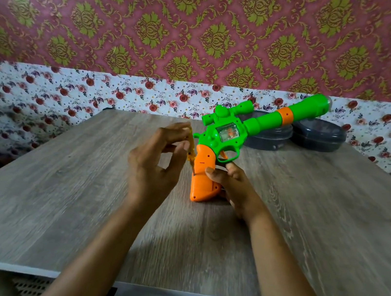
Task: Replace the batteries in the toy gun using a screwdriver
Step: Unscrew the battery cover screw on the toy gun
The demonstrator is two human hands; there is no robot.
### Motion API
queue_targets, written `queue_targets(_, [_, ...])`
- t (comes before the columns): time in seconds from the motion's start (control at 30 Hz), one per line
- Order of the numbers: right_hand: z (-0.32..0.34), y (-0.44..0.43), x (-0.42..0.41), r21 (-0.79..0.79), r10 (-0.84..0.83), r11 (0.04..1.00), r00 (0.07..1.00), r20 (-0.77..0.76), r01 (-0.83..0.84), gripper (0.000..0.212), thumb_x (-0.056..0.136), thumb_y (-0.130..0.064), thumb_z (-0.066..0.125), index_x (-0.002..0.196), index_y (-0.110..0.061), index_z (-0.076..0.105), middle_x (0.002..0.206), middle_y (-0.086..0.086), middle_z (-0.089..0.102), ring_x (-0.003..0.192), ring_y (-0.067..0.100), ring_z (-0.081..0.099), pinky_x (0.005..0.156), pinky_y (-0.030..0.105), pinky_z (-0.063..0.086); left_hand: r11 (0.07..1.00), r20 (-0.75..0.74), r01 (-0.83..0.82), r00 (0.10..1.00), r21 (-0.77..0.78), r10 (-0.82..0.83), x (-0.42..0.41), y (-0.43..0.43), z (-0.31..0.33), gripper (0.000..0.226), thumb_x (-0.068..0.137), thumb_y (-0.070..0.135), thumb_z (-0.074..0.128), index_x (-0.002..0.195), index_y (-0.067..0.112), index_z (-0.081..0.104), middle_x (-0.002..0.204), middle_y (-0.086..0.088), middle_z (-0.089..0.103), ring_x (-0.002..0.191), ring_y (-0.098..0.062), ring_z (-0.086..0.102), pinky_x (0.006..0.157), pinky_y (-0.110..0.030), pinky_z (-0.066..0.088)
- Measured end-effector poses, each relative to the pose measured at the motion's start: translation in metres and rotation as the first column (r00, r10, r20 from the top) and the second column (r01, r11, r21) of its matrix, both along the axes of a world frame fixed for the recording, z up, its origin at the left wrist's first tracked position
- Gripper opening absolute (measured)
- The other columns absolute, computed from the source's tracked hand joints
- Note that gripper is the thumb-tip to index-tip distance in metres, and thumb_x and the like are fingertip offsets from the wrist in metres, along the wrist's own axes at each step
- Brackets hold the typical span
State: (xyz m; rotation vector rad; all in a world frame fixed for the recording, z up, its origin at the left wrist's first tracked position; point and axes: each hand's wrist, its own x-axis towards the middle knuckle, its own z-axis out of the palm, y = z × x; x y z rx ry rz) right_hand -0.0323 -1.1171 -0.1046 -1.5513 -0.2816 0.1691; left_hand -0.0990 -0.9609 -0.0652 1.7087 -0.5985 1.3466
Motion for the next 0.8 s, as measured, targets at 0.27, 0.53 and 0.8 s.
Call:
queue_targets(0.27, [-0.0004, 0.0002, -0.0009, 0.044, 0.012, 0.999, 1.000, 0.009, -0.013, 0.060, 0.067, -0.029, 0.063, 0.124, -0.015, 0.052, 0.110, 0.007, 0.066, 0.098, 0.021, 0.064, 0.089, 0.039, 0.052, 1.000, -0.005, -0.012, 1.000, 0.022, 0.012, 0.0025, 0.0039, 0.0007, 0.023, 0.081, 0.015, 0.071, 0.103, 0.016, 0.063, 0.092, -0.007, 0.053, 0.075, -0.015, 0.061, 0.064, -0.021, 0.052])
queue_targets(0.53, [-0.0008, 0.0003, 0.0015, 0.027, 0.004, 1.000, 1.000, 0.002, -0.004, 0.056, 0.068, -0.030, 0.064, 0.122, -0.018, 0.053, 0.109, 0.003, 0.067, 0.099, 0.019, 0.064, 0.090, 0.040, 0.052, 0.998, -0.041, -0.026, 0.999, 0.052, 0.028, 0.0024, 0.0017, 0.0003, 0.027, 0.082, 0.015, 0.069, 0.103, 0.023, 0.055, 0.088, -0.006, 0.054, 0.061, -0.008, 0.057, 0.052, -0.021, 0.046])
queue_targets(0.8, [-0.0009, -0.0012, 0.0011, 0.029, 0.004, 1.000, 1.000, -0.018, -0.003, 0.037, 0.085, -0.018, 0.063, 0.121, -0.018, 0.054, 0.116, 0.007, 0.065, 0.107, 0.022, 0.062, 0.095, 0.041, 0.049, 0.981, -0.067, 0.131, 0.990, 0.146, -0.122, 0.0018, 0.0015, -0.0003, 0.035, 0.090, 0.008, 0.048, 0.122, 0.019, 0.056, 0.107, 0.001, 0.060, 0.068, -0.005, 0.060, 0.060, -0.018, 0.049])
